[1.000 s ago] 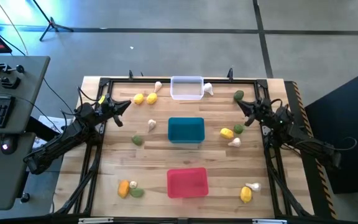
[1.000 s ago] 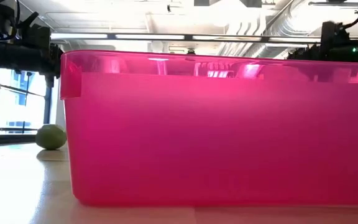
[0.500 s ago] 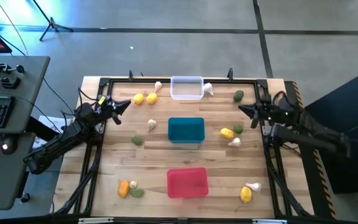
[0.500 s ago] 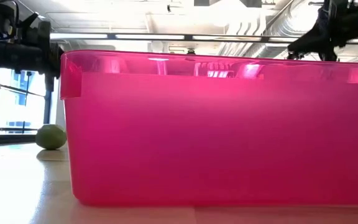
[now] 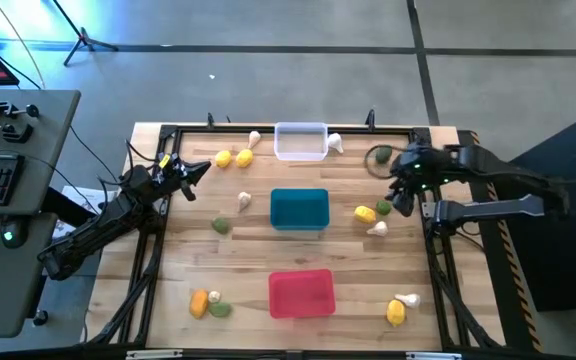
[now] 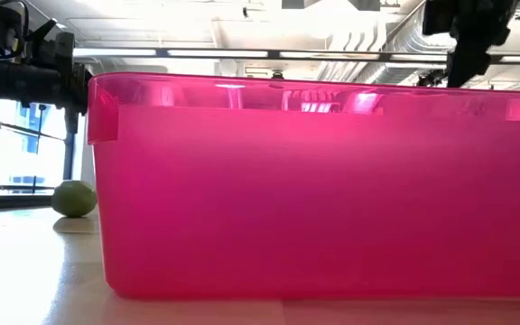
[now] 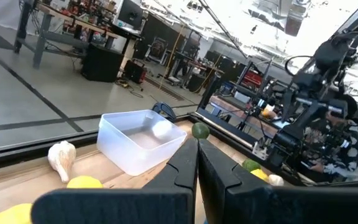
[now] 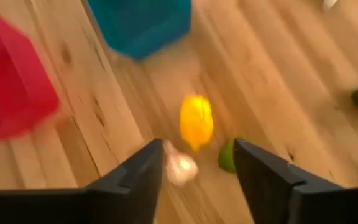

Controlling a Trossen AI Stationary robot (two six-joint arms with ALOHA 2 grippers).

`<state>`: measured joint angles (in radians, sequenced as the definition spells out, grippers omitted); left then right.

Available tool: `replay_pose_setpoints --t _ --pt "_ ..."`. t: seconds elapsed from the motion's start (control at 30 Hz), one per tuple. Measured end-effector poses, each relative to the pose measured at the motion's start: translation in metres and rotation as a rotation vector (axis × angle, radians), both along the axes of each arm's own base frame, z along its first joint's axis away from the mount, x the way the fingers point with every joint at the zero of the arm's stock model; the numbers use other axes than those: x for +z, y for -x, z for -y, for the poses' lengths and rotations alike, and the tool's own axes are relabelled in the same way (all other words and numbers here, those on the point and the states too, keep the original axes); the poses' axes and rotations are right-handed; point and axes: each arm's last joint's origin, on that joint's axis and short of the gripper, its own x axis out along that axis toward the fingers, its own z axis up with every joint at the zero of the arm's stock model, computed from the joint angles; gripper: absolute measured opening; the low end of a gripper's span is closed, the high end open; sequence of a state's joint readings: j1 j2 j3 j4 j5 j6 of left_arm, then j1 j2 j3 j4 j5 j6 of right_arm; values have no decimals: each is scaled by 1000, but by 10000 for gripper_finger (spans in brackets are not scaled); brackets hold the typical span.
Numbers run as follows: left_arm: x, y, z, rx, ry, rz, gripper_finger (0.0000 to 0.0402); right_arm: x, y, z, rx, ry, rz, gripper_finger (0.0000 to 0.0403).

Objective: Sort produce into baskets
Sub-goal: Put the middle right white garlic into the pink bin

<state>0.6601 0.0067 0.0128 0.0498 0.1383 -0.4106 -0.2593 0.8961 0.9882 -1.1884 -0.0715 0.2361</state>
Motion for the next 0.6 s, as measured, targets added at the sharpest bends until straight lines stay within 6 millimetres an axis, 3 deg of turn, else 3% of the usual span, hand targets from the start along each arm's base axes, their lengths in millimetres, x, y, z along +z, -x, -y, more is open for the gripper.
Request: replay_pose_setpoints --t 0.27,0.6 --pt "0 0 0 0 -3 -2 0 -53 -31 -6 146 -11 -269 267" --pt "0 0 0 4 -55 -33 0 -98 -59 -31 387 -30 -441 275"
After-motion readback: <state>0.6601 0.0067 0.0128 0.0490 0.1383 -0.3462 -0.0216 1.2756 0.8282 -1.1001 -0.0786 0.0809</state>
